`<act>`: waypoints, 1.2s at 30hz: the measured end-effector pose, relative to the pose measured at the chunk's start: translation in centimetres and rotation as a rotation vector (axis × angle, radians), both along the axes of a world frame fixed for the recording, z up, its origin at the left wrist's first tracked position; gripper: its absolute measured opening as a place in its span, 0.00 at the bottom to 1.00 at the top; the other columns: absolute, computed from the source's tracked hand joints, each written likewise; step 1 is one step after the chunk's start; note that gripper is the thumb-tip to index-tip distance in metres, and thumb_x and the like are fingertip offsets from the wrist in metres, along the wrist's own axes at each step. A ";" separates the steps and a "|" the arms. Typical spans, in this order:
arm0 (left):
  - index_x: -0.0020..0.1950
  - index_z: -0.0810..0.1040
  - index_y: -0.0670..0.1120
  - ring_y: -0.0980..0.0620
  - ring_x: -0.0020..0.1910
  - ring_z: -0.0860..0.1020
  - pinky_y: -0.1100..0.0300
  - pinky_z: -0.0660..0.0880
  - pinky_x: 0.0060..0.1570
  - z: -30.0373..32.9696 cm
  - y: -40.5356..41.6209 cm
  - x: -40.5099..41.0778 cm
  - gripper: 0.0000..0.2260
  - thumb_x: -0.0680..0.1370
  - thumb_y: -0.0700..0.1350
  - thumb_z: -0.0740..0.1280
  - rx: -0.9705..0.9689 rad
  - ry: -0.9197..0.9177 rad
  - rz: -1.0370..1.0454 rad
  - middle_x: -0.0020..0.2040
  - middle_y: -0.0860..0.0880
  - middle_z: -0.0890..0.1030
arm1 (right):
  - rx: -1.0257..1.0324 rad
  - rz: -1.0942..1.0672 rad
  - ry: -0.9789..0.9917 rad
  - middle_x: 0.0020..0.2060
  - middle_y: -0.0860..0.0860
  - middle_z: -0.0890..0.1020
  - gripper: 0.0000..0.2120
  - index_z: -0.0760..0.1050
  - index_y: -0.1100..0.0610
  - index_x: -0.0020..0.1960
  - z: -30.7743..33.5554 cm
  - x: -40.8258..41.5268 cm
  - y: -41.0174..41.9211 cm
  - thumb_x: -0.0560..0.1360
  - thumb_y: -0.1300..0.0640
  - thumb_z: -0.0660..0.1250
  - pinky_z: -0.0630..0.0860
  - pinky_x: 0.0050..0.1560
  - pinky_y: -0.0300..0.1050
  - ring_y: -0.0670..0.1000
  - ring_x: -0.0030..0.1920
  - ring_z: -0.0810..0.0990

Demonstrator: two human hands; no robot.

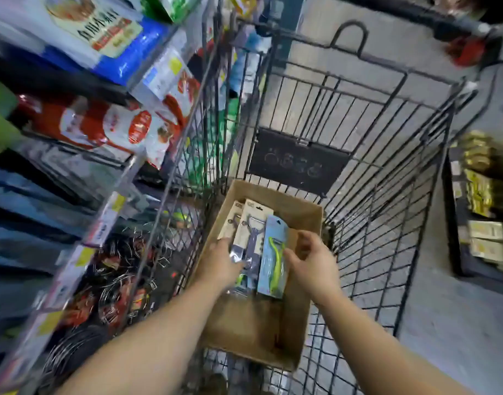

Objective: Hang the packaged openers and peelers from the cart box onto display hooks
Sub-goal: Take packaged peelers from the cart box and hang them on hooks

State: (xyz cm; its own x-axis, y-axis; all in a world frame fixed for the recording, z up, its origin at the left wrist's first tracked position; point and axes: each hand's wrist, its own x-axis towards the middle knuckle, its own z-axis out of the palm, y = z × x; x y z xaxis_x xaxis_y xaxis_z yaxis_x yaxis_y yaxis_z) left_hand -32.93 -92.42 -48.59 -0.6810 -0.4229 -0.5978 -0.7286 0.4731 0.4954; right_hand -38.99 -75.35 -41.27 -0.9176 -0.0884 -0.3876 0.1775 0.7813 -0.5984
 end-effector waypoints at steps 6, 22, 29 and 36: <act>0.70 0.69 0.44 0.38 0.63 0.75 0.50 0.74 0.59 -6.0 1.1 -2.0 0.34 0.70 0.58 0.75 -0.143 -0.146 0.031 0.66 0.40 0.74 | -0.024 -0.010 -0.107 0.54 0.47 0.80 0.23 0.71 0.49 0.67 -6.1 -1.0 -1.1 0.74 0.48 0.71 0.71 0.45 0.38 0.45 0.47 0.77; 0.49 0.78 0.42 0.46 0.41 0.81 0.46 0.83 0.46 -0.1 1.2 -0.9 0.06 0.82 0.40 0.62 0.488 0.059 0.599 0.49 0.41 0.79 | -0.301 -0.212 -0.379 0.58 0.47 0.78 0.33 0.61 0.53 0.73 -5.5 -2.8 -2.2 0.74 0.48 0.72 0.74 0.35 0.29 0.45 0.45 0.78; 0.60 0.76 0.42 0.49 0.47 0.79 0.64 0.77 0.45 -0.7 2.9 -0.2 0.14 0.80 0.48 0.68 0.418 0.017 0.764 0.51 0.46 0.81 | -0.491 -0.502 -0.289 0.47 0.49 0.84 0.16 0.73 0.53 0.56 -6.7 -3.4 -0.6 0.72 0.59 0.74 0.80 0.35 0.39 0.46 0.43 0.83; 0.69 0.69 0.38 0.38 0.61 0.78 0.43 0.76 0.62 -6.8 3.2 -2.9 0.33 0.71 0.51 0.77 0.255 -0.077 1.148 0.66 0.38 0.77 | -0.427 -0.520 -0.267 0.48 0.50 0.85 0.17 0.74 0.56 0.59 -8.6 -2.8 2.5 0.72 0.61 0.74 0.81 0.37 0.43 0.49 0.45 0.84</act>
State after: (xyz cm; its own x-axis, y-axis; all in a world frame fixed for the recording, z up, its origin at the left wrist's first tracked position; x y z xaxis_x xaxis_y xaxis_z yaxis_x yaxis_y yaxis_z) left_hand -35.84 -89.17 -55.44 0.0620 -0.6268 -0.7767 -0.6948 -0.5858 0.4173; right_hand -41.76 -72.81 -49.83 -0.7609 0.1397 -0.6337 0.6454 0.2643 -0.7167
